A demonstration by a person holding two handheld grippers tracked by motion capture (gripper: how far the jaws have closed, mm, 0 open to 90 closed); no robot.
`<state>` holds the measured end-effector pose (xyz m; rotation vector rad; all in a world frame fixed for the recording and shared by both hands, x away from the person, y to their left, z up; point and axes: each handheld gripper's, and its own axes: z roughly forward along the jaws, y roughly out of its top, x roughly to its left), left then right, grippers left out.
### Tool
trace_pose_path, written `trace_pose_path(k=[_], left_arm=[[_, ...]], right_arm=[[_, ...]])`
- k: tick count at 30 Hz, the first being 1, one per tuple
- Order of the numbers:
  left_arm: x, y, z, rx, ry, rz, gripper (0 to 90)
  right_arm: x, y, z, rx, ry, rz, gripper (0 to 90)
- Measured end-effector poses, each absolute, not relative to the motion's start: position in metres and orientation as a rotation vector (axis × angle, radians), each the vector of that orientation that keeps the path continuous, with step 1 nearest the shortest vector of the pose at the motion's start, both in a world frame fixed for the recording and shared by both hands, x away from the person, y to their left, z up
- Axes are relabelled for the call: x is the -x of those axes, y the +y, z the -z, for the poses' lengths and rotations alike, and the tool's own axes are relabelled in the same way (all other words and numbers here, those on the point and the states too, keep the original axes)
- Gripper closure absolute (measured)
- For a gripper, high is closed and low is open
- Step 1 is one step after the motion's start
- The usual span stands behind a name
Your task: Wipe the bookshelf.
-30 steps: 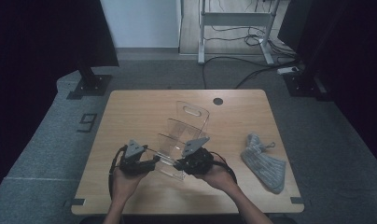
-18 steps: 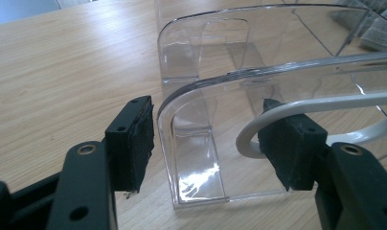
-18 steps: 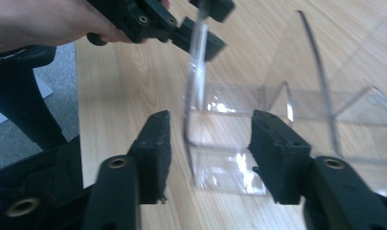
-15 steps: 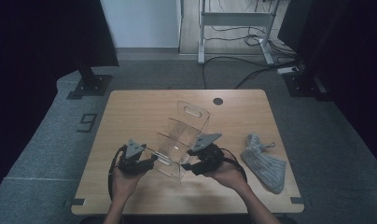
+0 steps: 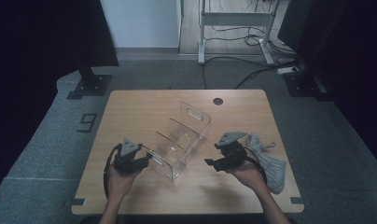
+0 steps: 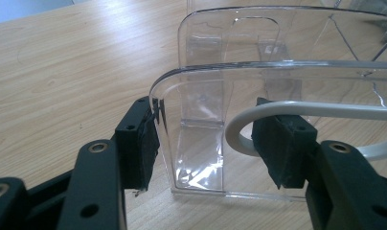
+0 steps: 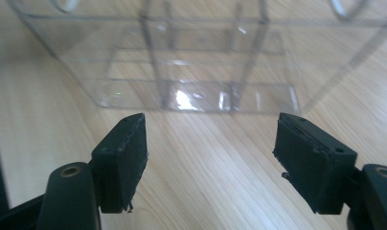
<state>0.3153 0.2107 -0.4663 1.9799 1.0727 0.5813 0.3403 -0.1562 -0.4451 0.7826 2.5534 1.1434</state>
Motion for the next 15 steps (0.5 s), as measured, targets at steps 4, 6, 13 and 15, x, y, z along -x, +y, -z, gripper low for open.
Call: trace_pose_path(k=[4,6,13,15], left_arm=[[-0.316,0.211,0.466,-1.988,1.066,-0.584,43.1],[-0.316,0.211,0.465,-1.992,1.062,-0.581,43.6],[-0.316,0.214,0.465,-1.993,1.059,-0.566,44.3],[-0.315,0.216,0.465,-1.990,1.061,-0.563,44.4]], right_arm=[[-0.344,-0.174,0.454,-0.851,2.527,-1.082,24.7],[-0.345,-0.183,0.457,-0.874,2.520,-1.064,24.0],[-0.345,-0.213,0.459,-0.968,2.447,-1.021,20.9],[-0.346,-0.224,0.458,-1.001,2.422,-1.010,19.2]])
